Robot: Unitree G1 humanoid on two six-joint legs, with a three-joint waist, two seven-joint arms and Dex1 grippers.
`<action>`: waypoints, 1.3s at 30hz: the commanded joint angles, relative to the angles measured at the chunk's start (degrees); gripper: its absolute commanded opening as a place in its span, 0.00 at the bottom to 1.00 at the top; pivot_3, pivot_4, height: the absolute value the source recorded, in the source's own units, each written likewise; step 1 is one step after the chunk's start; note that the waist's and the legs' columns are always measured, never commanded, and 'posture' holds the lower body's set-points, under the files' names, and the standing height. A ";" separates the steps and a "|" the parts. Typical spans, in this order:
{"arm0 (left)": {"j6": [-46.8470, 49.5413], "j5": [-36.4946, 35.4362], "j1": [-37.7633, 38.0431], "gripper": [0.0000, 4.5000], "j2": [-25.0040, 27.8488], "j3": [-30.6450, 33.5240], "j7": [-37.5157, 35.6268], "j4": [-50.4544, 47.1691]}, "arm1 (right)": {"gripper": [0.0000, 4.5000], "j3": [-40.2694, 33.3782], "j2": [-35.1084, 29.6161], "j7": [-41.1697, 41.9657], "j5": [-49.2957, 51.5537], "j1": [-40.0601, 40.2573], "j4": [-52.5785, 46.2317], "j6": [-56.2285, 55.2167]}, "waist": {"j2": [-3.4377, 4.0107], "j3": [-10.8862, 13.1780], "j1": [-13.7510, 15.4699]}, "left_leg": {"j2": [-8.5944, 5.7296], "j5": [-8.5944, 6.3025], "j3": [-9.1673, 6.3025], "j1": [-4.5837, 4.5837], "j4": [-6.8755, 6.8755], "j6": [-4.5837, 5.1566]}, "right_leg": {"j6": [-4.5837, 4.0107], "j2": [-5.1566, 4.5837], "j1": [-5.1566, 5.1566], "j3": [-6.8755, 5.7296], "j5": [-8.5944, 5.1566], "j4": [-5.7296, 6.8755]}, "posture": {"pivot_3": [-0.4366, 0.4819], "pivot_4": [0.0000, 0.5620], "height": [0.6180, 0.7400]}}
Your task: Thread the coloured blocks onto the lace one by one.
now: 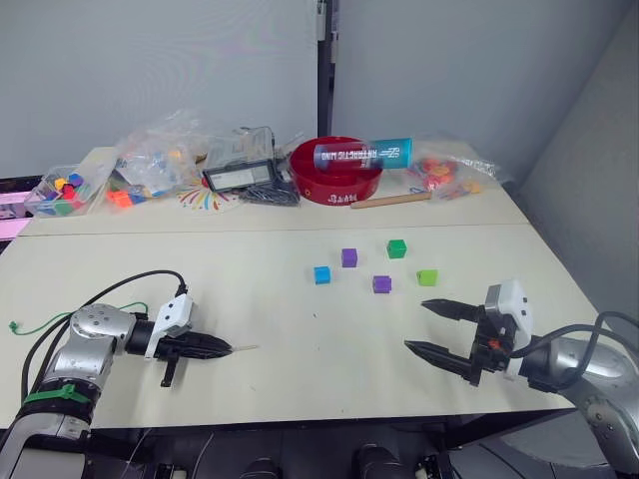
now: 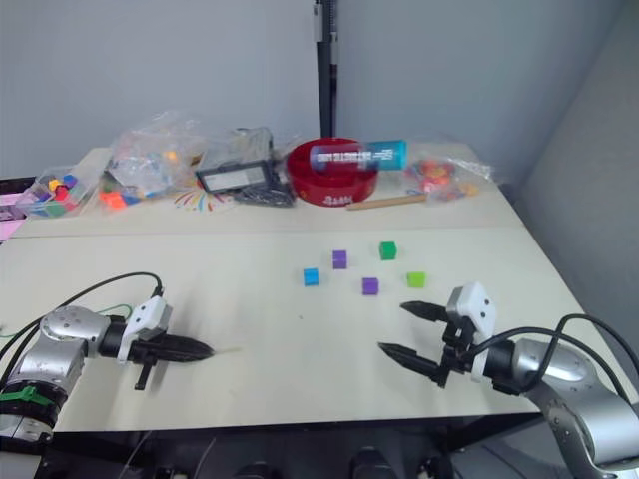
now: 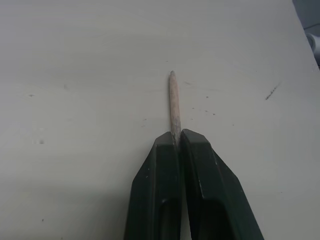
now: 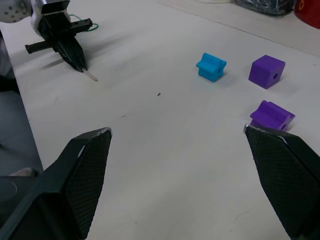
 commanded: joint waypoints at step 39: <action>16.08 -5.24 9.89 0.00 3.89 4.23 8.52 -29.91 | 0.48 5.21 33.62 -52.57 -31.33 -21.94 30.47 -8.48 | -0.11 0.07 -1.12 | 0.07 0.00 -0.05 -0.08 -0.01 0.00 | -0.05 0.05 -0.17 -0.04 0.02 0.02 | 0.48 0.27 0.92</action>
